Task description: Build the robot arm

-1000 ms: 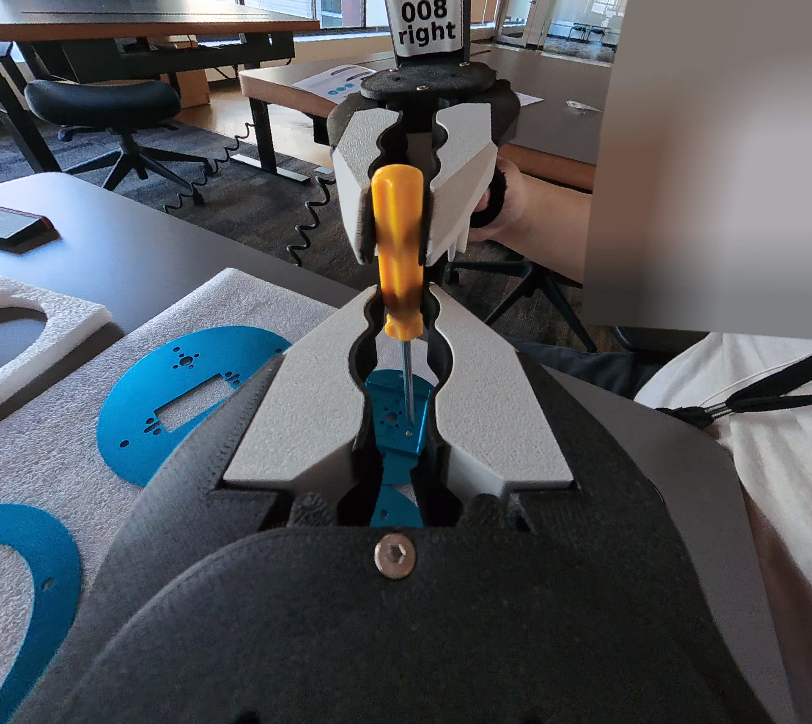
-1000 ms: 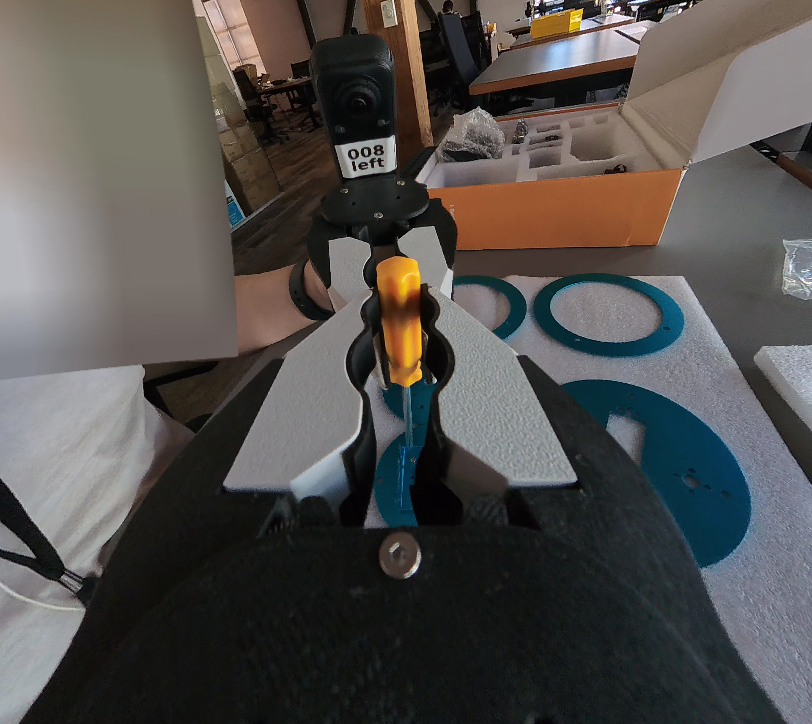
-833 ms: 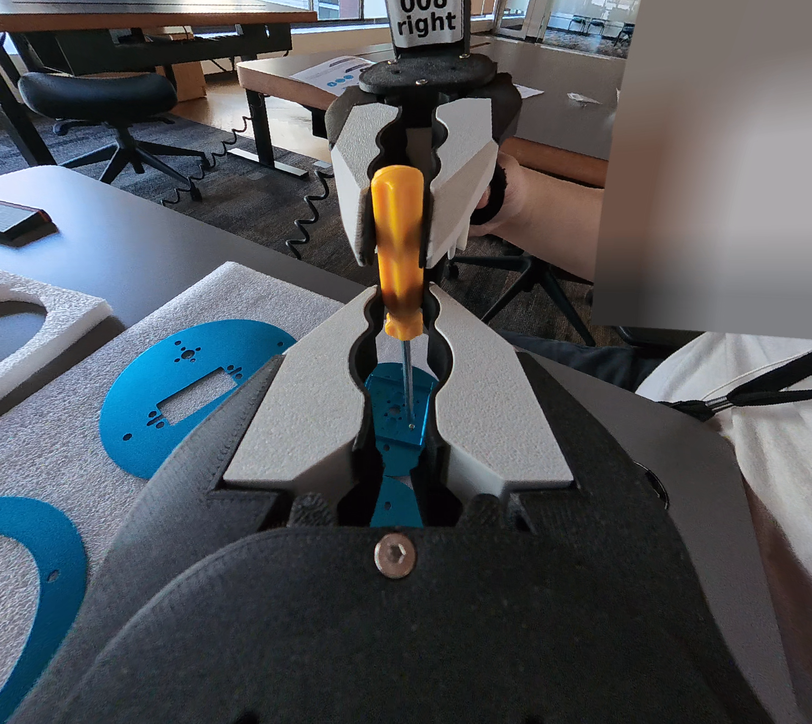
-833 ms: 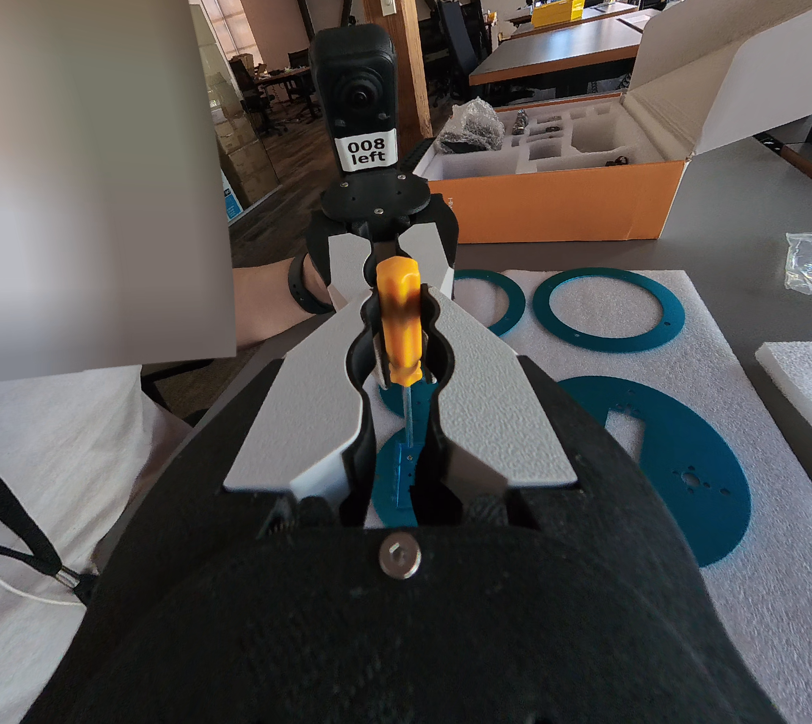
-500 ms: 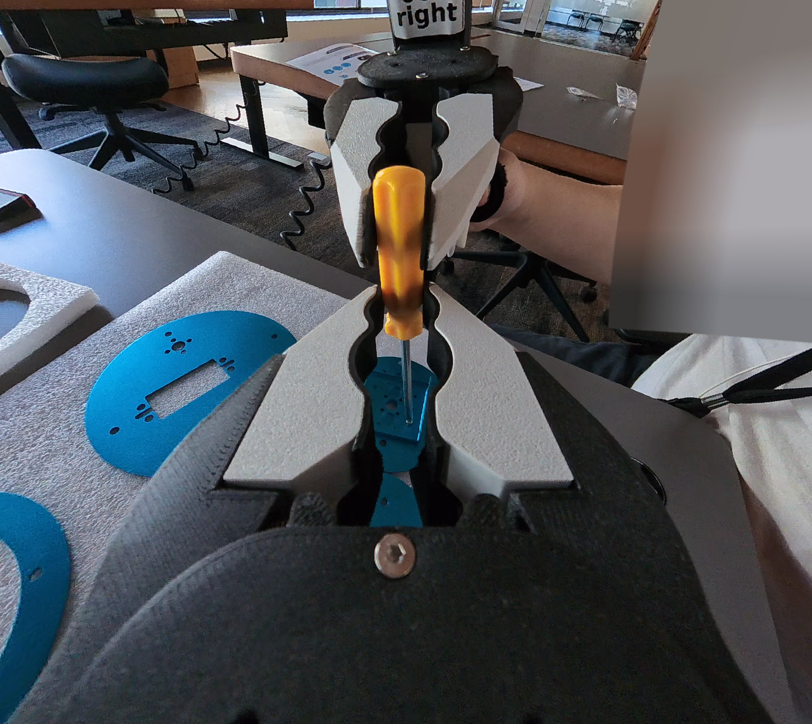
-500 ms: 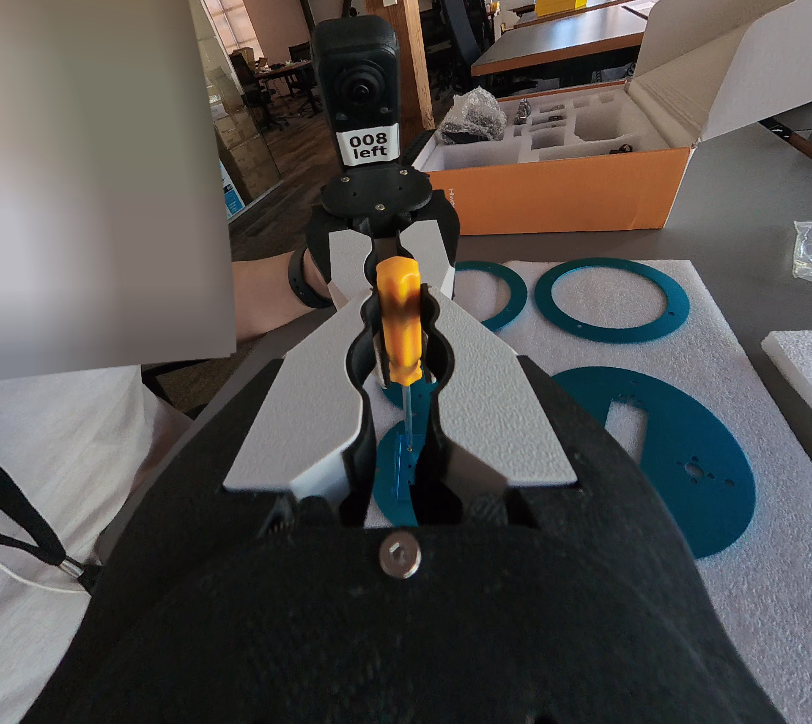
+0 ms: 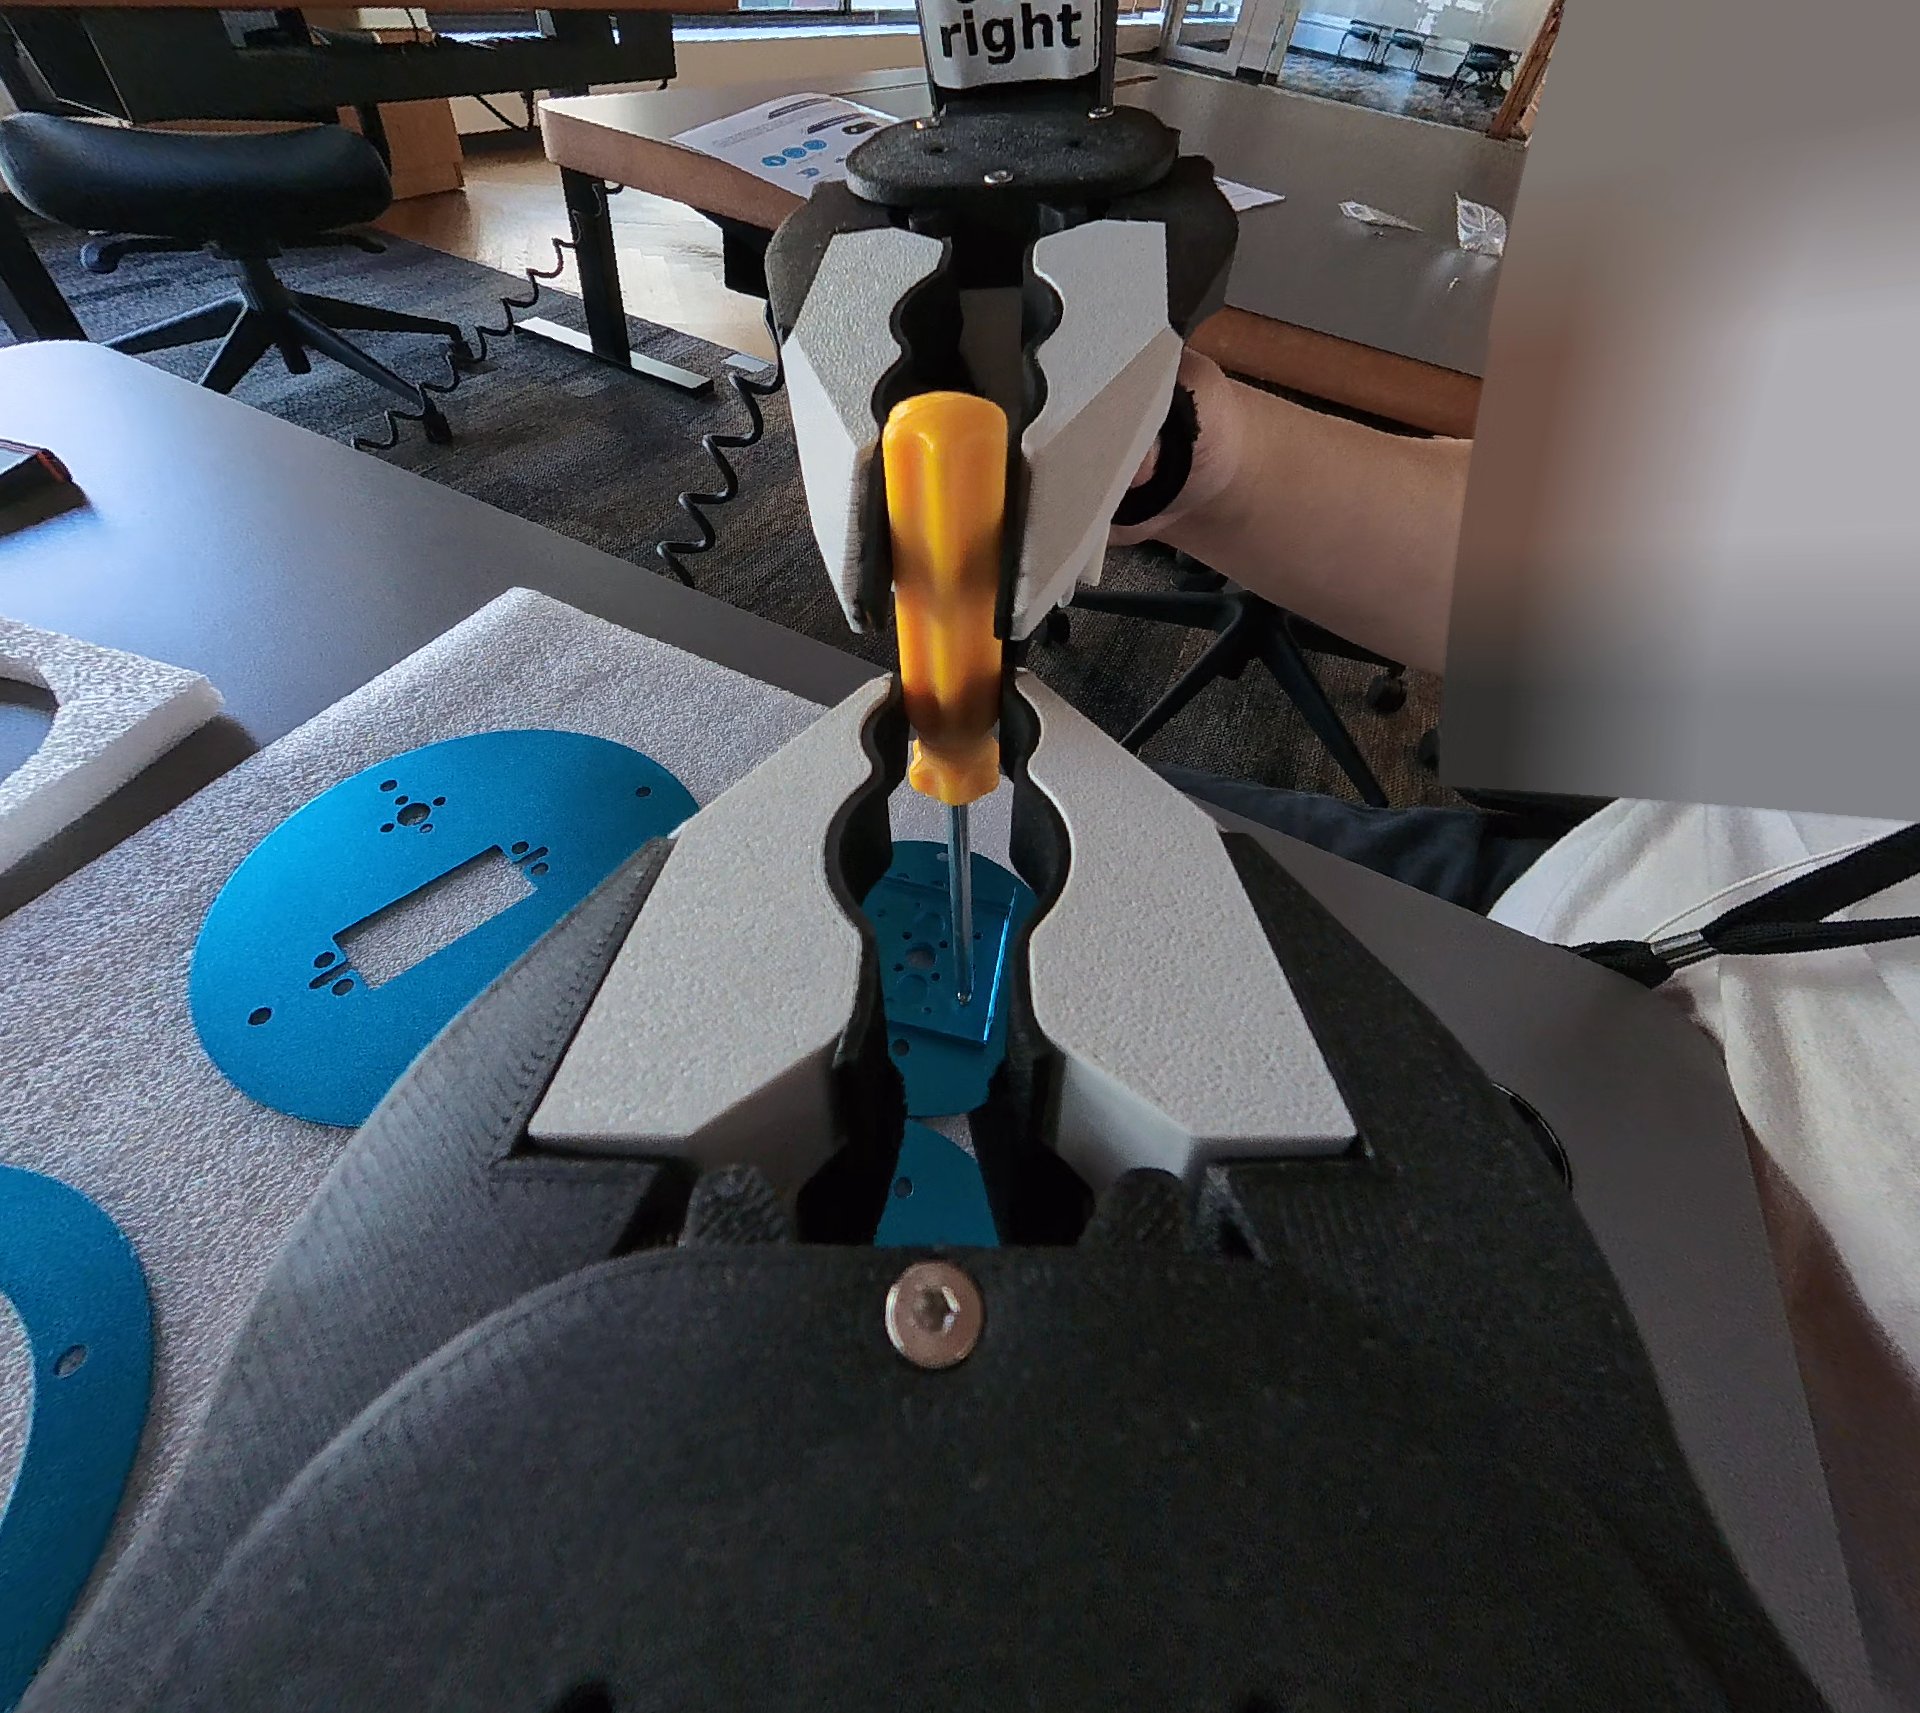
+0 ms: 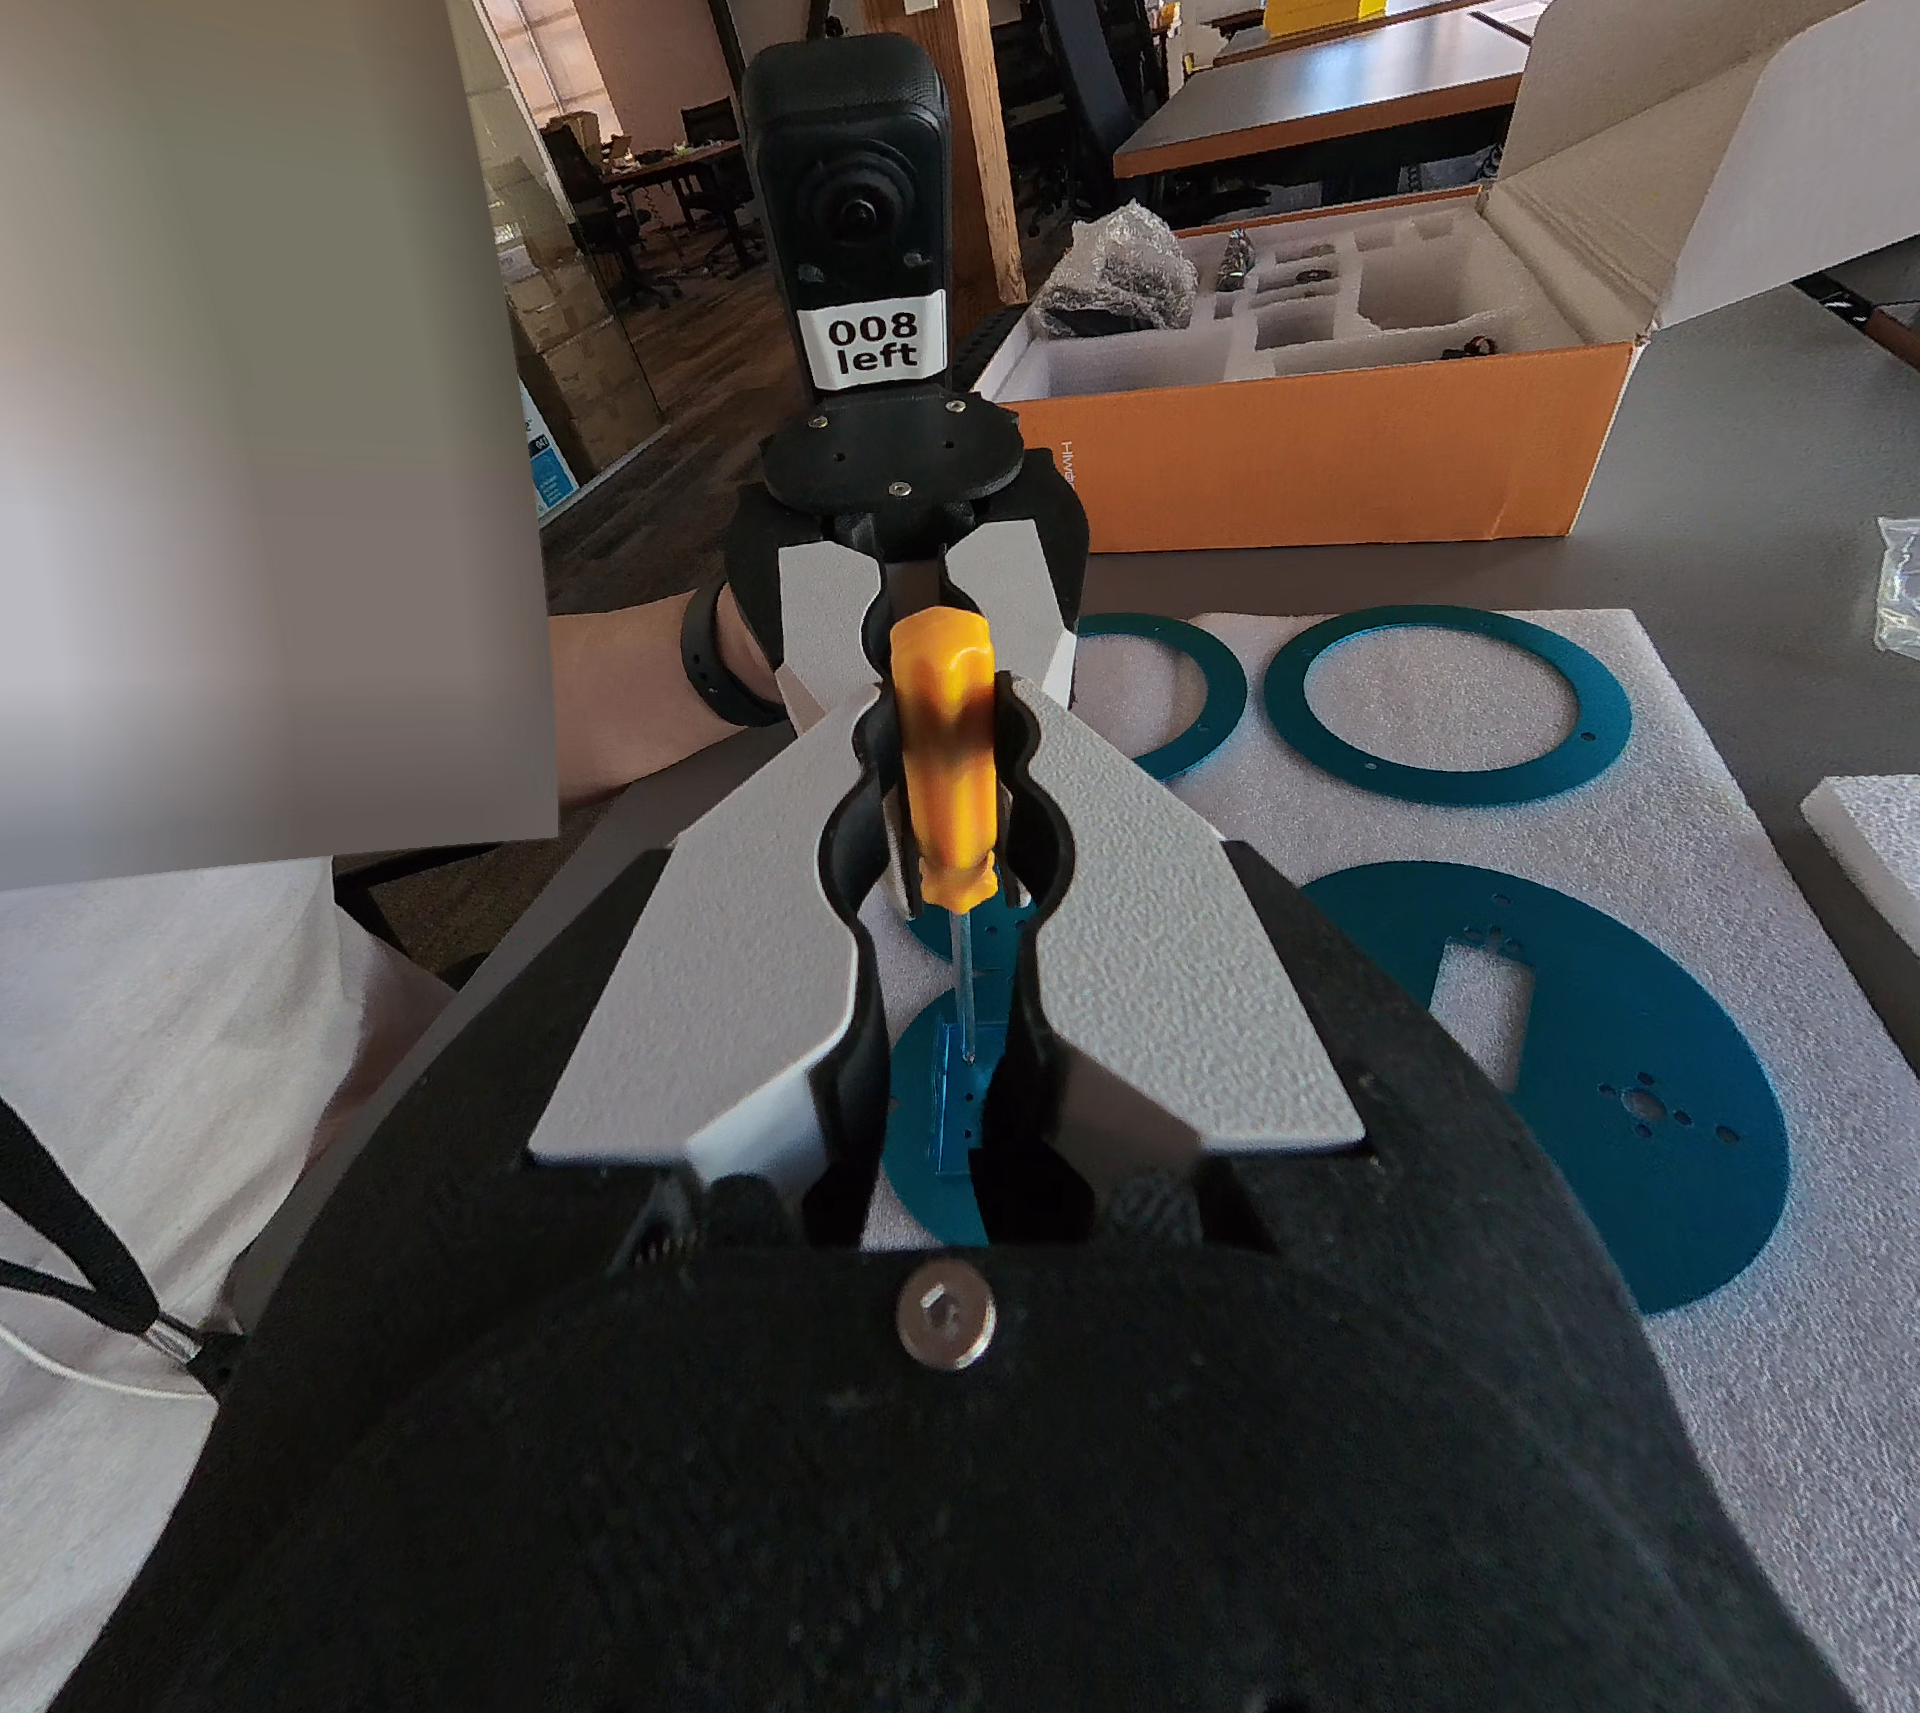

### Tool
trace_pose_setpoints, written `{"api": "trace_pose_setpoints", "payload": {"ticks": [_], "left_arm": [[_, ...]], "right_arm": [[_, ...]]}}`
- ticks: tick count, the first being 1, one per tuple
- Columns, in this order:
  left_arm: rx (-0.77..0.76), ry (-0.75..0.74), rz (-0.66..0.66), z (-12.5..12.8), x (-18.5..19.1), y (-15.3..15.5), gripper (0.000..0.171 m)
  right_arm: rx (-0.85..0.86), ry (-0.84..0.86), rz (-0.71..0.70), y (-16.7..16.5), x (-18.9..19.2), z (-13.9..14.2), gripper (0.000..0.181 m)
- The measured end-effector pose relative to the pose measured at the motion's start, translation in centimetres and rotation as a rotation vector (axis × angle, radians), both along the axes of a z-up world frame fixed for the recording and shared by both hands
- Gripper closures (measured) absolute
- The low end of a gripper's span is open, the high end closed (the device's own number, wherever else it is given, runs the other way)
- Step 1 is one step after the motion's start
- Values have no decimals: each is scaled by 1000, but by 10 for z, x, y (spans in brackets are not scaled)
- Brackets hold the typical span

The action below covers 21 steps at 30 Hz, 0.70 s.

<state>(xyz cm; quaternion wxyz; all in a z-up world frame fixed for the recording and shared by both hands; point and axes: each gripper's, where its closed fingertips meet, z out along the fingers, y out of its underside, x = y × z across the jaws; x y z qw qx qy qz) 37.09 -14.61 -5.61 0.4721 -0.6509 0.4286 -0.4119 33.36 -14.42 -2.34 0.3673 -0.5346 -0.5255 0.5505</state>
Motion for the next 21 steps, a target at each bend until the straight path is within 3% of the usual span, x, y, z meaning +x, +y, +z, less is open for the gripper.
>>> {"api": "trace_pose_setpoints", "payload": {"ticks": [21], "left_arm": [[-2, 6, -3, -2, 1, 0, 156]], "right_arm": [[-1, 1, 2, 0, 1, -1, 166]]}}
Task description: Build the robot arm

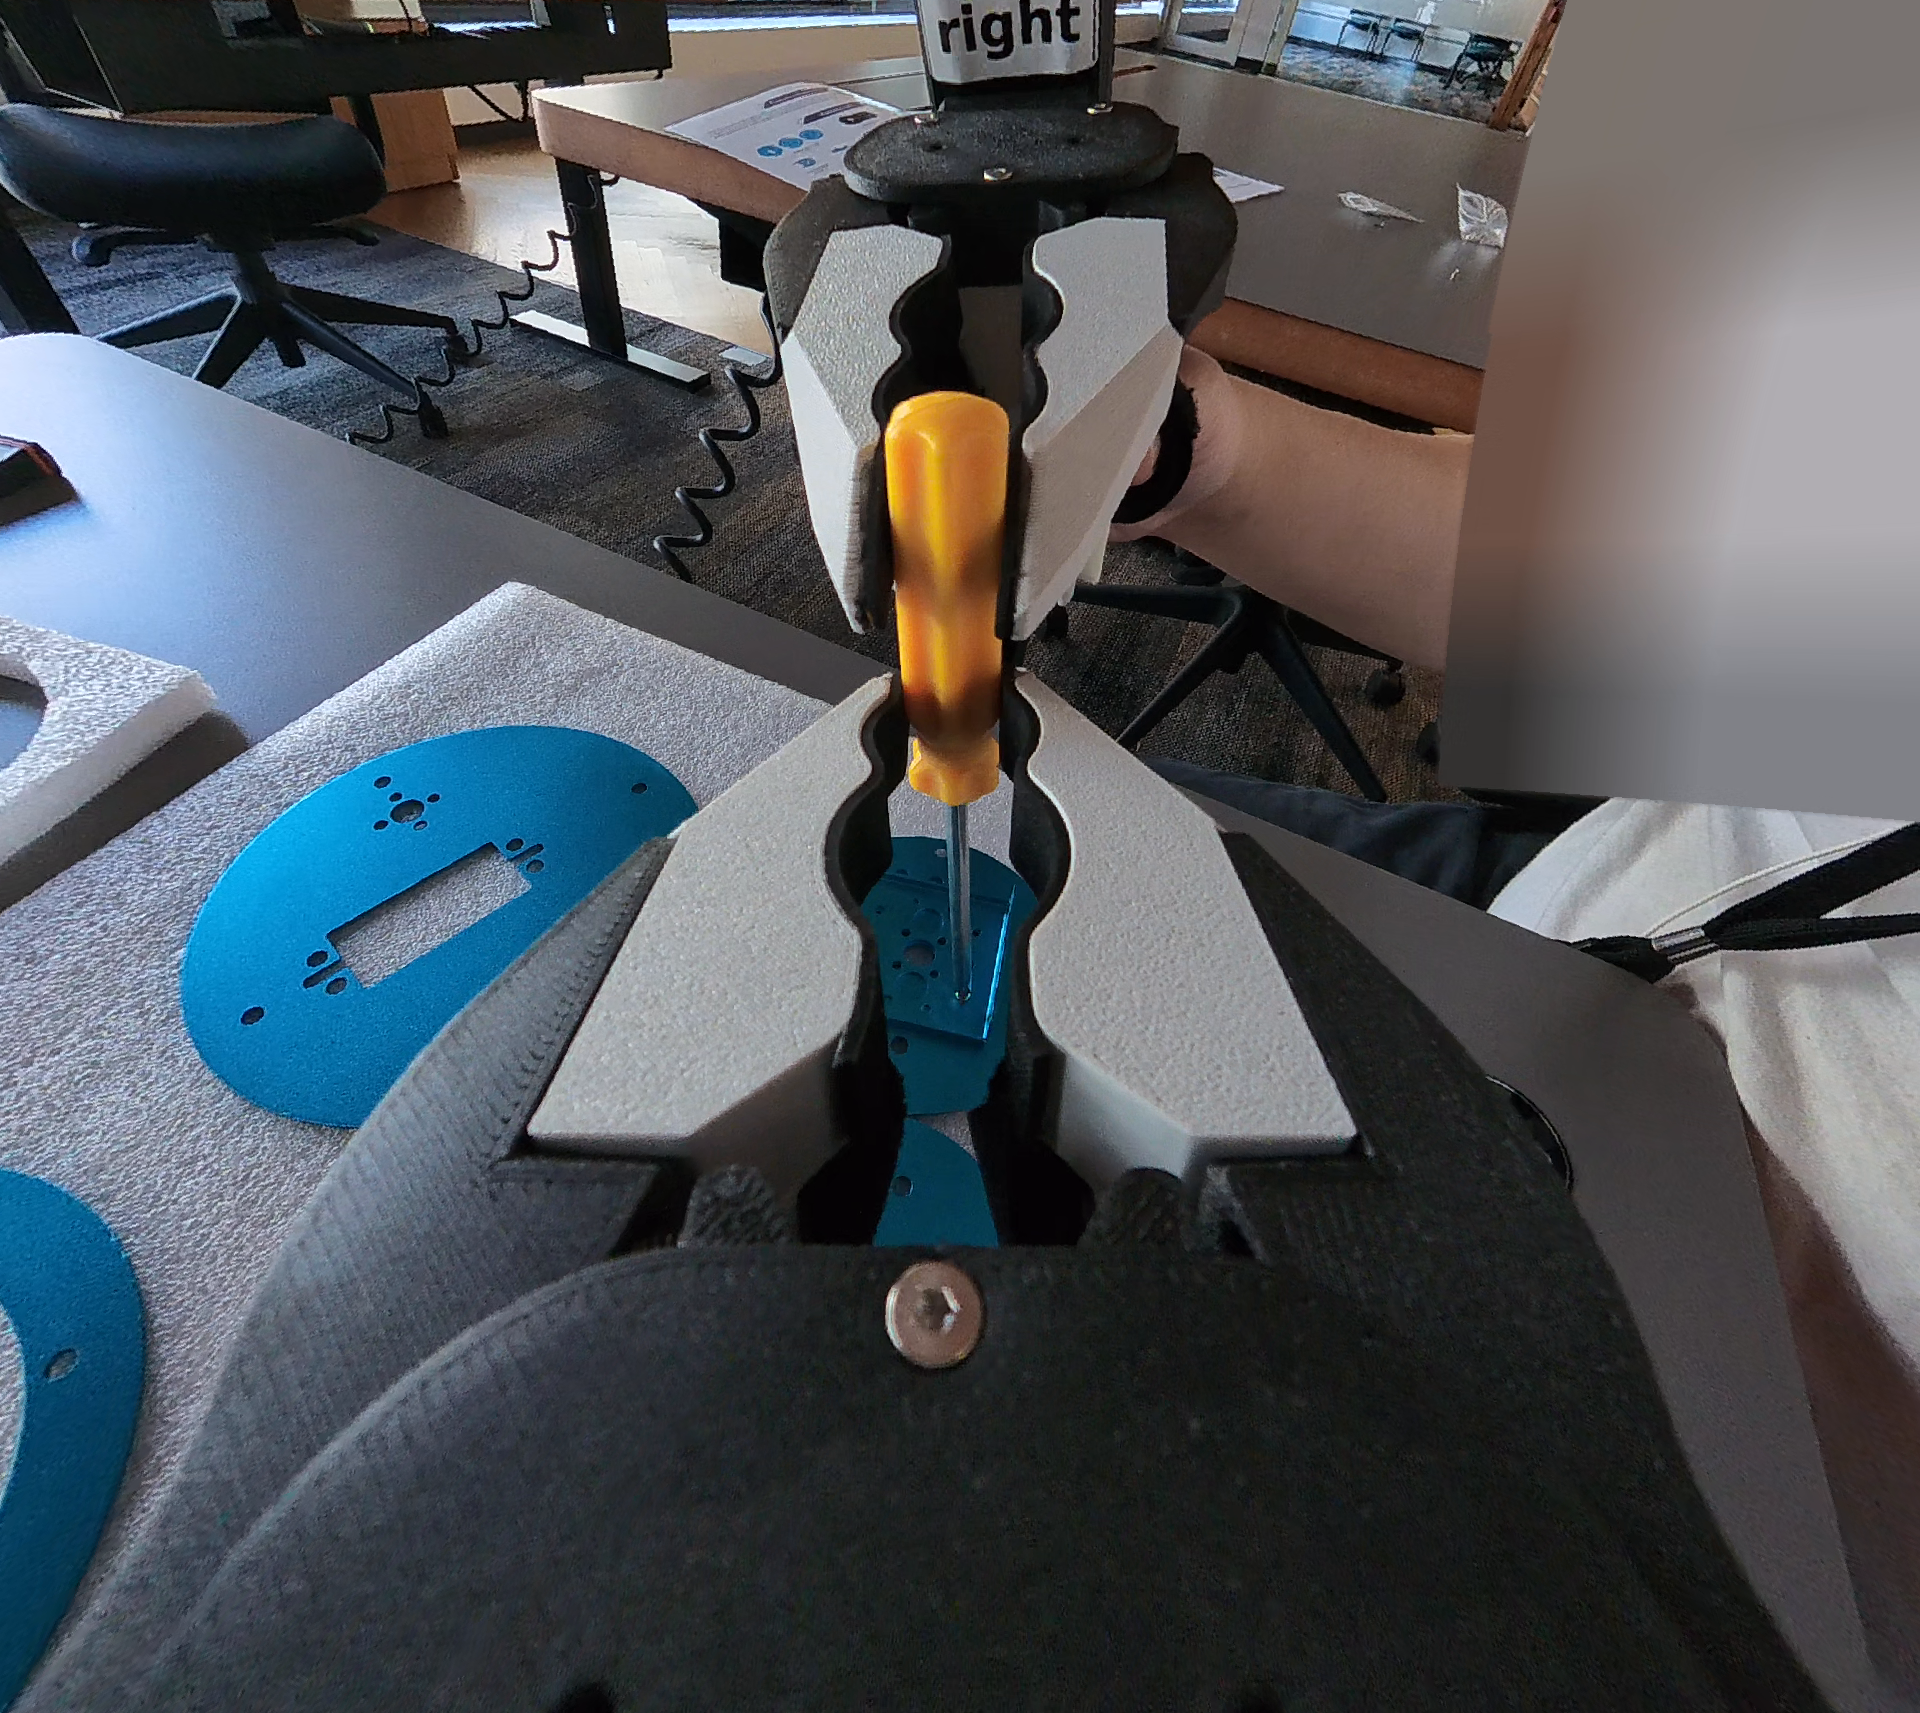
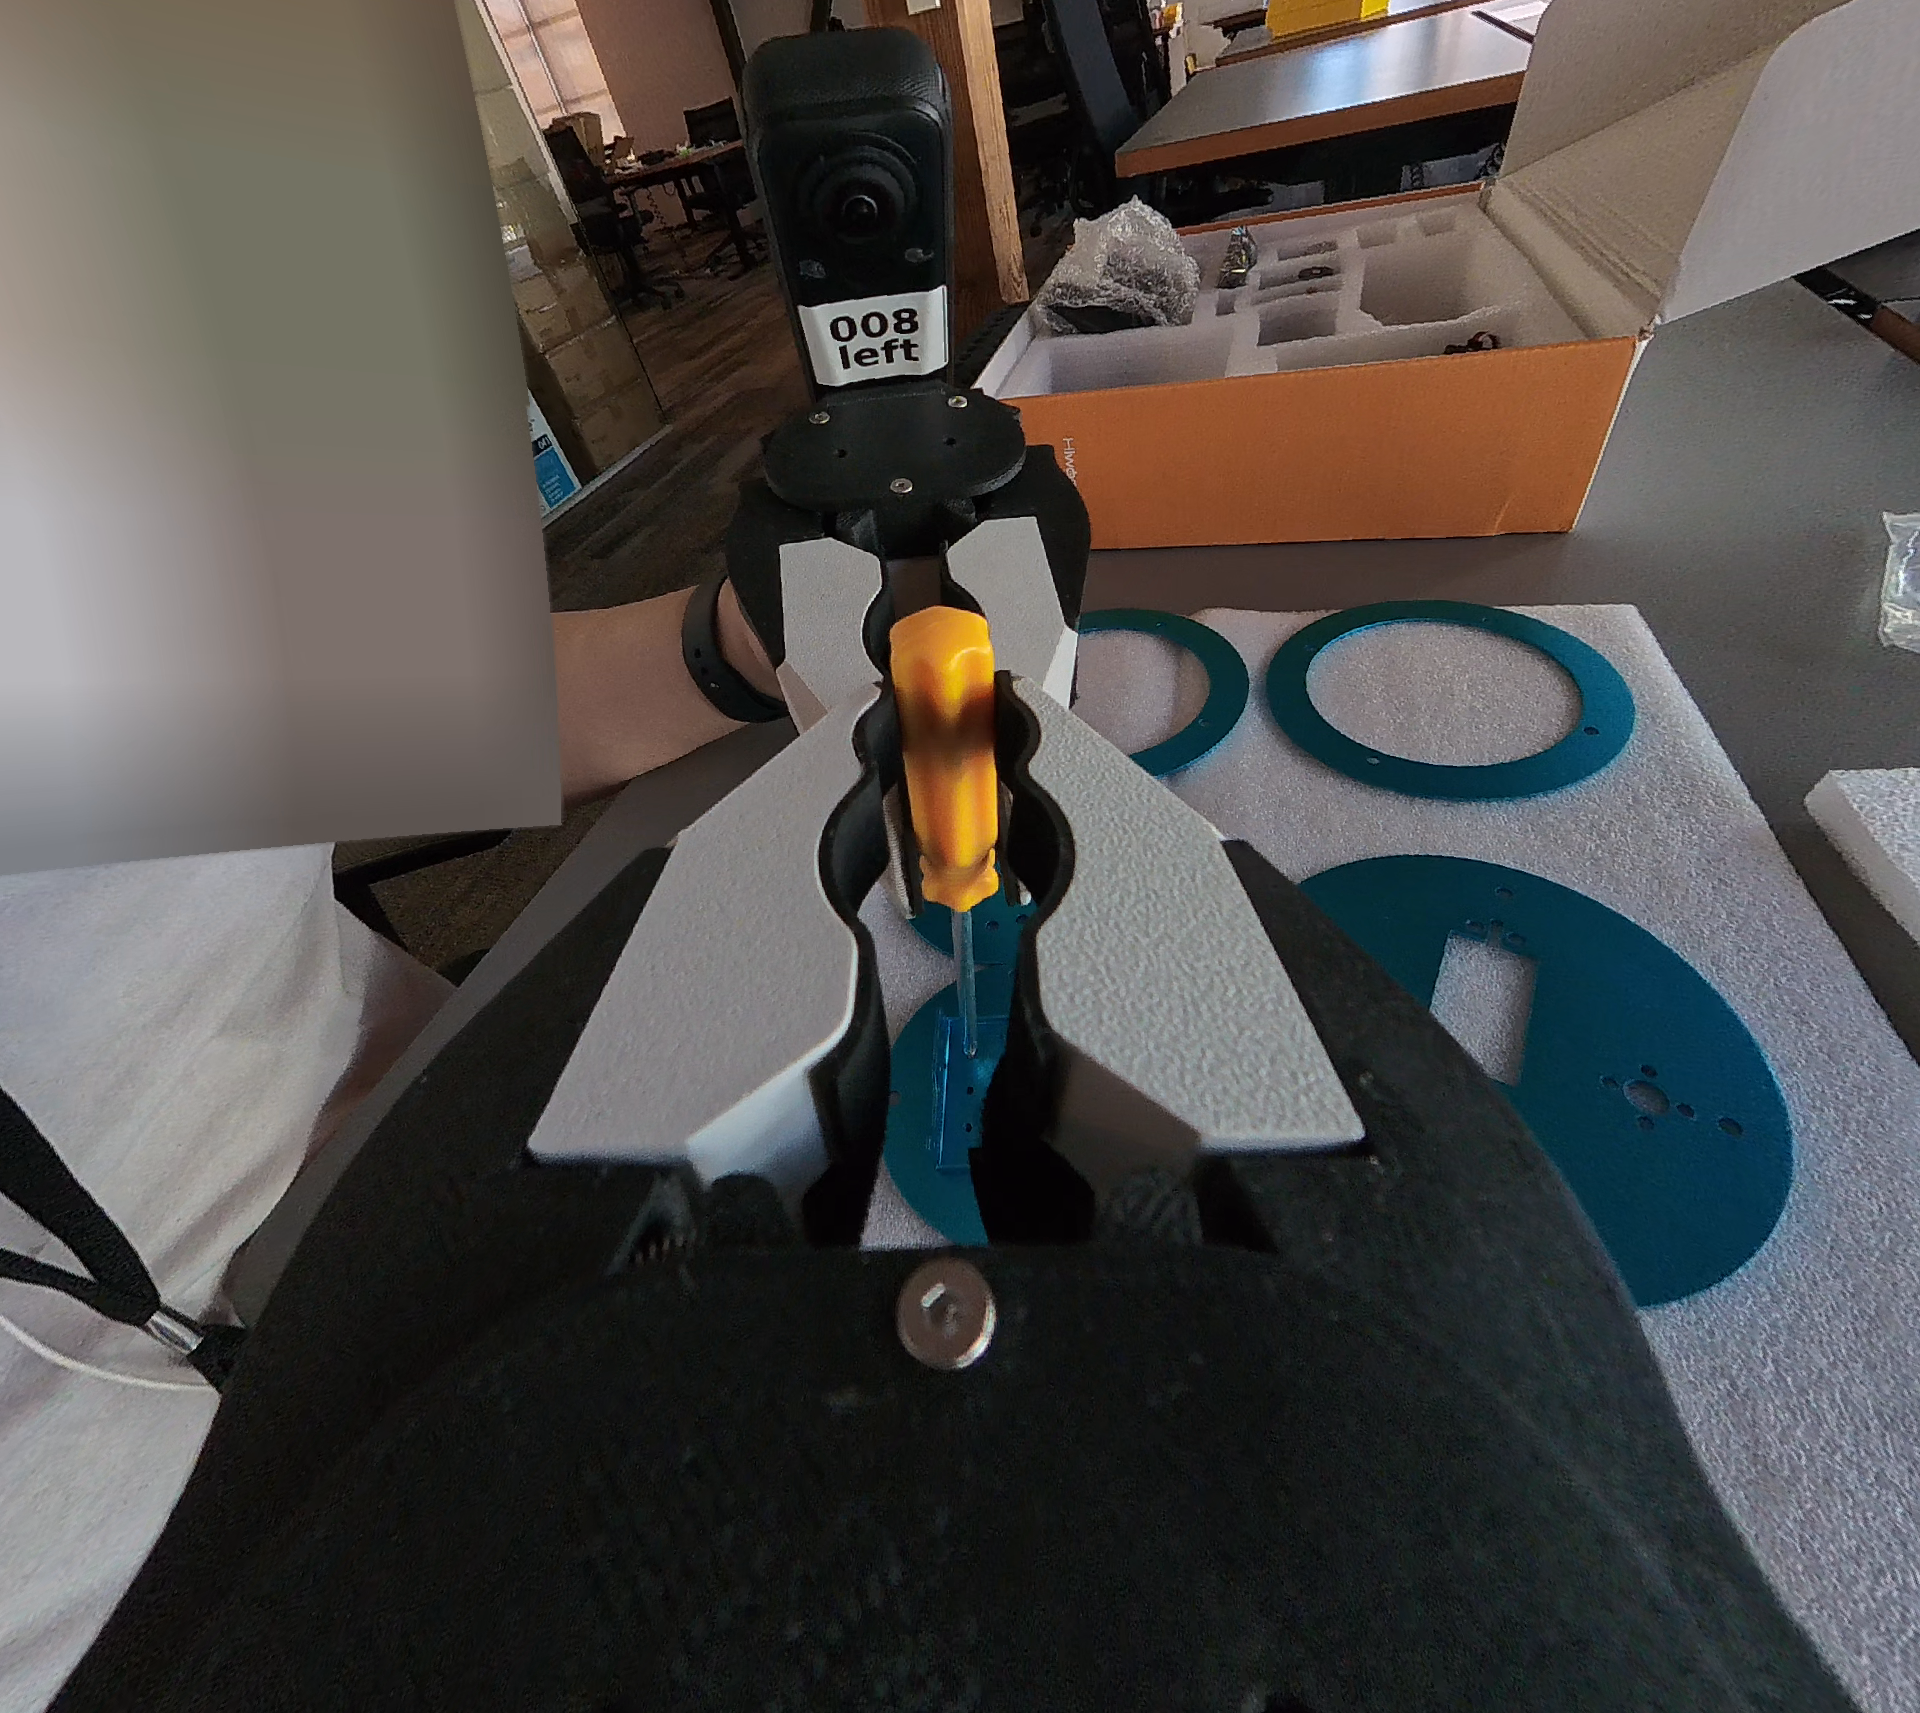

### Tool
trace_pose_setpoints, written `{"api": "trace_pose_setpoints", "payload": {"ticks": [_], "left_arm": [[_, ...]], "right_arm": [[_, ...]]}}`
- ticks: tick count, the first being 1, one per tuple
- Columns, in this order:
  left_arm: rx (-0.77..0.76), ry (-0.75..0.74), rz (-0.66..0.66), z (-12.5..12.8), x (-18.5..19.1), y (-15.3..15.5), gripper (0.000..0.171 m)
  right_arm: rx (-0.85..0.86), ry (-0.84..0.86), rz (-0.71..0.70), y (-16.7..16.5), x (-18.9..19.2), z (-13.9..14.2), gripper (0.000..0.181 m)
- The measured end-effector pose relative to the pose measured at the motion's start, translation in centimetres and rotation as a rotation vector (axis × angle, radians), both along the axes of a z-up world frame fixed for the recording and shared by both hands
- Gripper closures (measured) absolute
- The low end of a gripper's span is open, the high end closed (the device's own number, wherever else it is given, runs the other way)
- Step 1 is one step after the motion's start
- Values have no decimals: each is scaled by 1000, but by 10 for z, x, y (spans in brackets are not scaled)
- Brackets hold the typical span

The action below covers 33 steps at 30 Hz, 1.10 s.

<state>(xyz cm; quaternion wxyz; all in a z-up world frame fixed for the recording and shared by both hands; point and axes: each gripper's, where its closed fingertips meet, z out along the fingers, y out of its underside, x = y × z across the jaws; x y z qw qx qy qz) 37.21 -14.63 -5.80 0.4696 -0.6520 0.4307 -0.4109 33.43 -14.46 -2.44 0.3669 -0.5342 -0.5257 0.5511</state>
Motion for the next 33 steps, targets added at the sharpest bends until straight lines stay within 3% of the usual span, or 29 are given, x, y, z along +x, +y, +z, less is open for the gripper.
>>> {"api": "trace_pose_setpoints", "payload": {"ticks": [13, 19, 20, 22, 26, 33], "left_arm": [[-24, -56, -26, 7, 0, -4, 149], [10, -58, -20, 10, 1, -5, 155], [7, -59, -21, 10, 1, -5, 154], [3, -58, -19, 10, 0, -4, 154], [8, -54, -21, 10, -1, -5, 155], [20, -42, -32, 10, 2, -6, 155]], "right_arm": [[125, -69, -62, -5, -3, -1, 166], [170, -124, -104, -6, -2, -1, 165], [198, -153, -89, -6, 0, -1, 163], [253, -204, -47, -5, 4, 5, 139], [356, -380, 189, -12, 18, 14, 141], [834, -753, 454, 0, 20, 15, 148]]}}
